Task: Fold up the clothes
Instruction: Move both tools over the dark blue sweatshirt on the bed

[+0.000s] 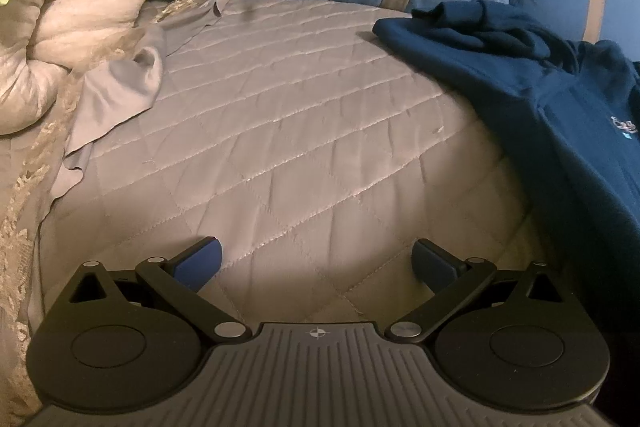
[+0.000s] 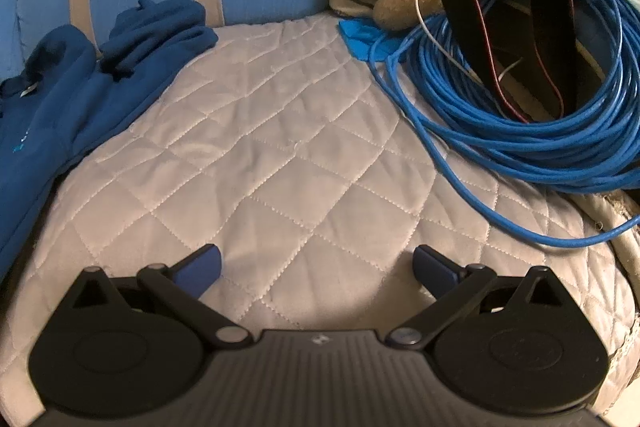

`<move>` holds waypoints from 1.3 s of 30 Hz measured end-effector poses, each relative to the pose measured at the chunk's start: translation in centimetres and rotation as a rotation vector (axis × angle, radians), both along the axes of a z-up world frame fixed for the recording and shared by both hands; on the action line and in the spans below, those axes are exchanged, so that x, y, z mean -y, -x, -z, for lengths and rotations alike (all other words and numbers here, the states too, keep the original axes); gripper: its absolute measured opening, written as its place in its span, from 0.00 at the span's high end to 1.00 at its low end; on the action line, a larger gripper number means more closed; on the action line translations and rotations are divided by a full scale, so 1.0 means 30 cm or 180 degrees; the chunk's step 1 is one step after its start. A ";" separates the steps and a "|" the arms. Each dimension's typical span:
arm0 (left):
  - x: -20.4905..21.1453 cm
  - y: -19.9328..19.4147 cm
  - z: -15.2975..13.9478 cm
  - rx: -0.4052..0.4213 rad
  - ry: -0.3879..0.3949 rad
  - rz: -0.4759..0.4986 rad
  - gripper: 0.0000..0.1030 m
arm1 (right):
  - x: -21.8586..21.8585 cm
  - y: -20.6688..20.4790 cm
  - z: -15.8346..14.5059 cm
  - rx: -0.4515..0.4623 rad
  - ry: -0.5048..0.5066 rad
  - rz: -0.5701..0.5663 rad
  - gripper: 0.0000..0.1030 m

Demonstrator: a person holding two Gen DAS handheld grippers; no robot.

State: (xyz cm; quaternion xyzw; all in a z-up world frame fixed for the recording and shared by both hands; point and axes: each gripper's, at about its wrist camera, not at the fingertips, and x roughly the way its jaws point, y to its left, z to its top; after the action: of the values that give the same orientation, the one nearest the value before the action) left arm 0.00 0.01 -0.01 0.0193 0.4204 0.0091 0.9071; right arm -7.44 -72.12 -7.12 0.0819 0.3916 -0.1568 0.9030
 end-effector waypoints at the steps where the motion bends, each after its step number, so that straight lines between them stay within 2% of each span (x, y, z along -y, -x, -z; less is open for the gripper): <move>1: 0.000 0.000 0.001 -0.0010 0.0010 -0.0004 0.00 | -0.004 -0.002 0.000 -0.0007 0.0034 0.0010 0.00; 5: -0.001 0.000 0.003 -0.0049 0.0050 -0.0018 0.00 | -0.019 -0.009 0.002 -0.0026 0.0168 0.0048 0.00; 8: 0.000 0.000 0.003 -0.0063 0.0069 -0.0034 0.00 | -0.033 0.017 0.004 0.0052 0.0176 0.0049 0.00; 12: 0.001 0.007 -0.005 -0.0059 0.0076 -0.0068 0.00 | -0.023 0.018 0.016 -0.0002 0.0126 0.0021 0.00; 17: -0.027 0.047 -0.026 0.0006 0.0322 -0.0030 0.00 | -0.065 0.066 -0.035 0.0095 0.0054 -0.0336 0.00; 21: -0.045 0.094 -0.080 0.0128 0.0437 -0.0022 0.00 | -0.126 0.110 -0.101 0.0194 0.0162 -0.0576 0.00; 27: -0.055 0.177 -0.210 0.0392 0.0472 0.0054 0.00 | -0.144 0.196 -0.218 0.0492 -0.0190 -0.0771 0.00; 31: -0.071 0.244 -0.289 0.0537 0.0467 0.0092 0.00 | -0.143 0.278 -0.280 0.0646 -0.0609 -0.1068 0.00; 34: -0.082 0.295 -0.333 0.0638 0.0422 0.0125 0.00 | -0.132 0.349 -0.299 0.0647 -0.0995 -0.1245 0.00; 39: -0.085 0.362 -0.383 0.0787 0.0346 0.0170 0.00 | -0.151 0.441 -0.317 0.0484 -0.1401 -0.1511 0.02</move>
State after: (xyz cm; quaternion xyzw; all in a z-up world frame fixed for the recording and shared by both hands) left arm -10.85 2.56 11.49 -0.0200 0.3046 -0.0356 0.9516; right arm -20.67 -67.59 2.40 0.1929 0.3558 0.1529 0.9016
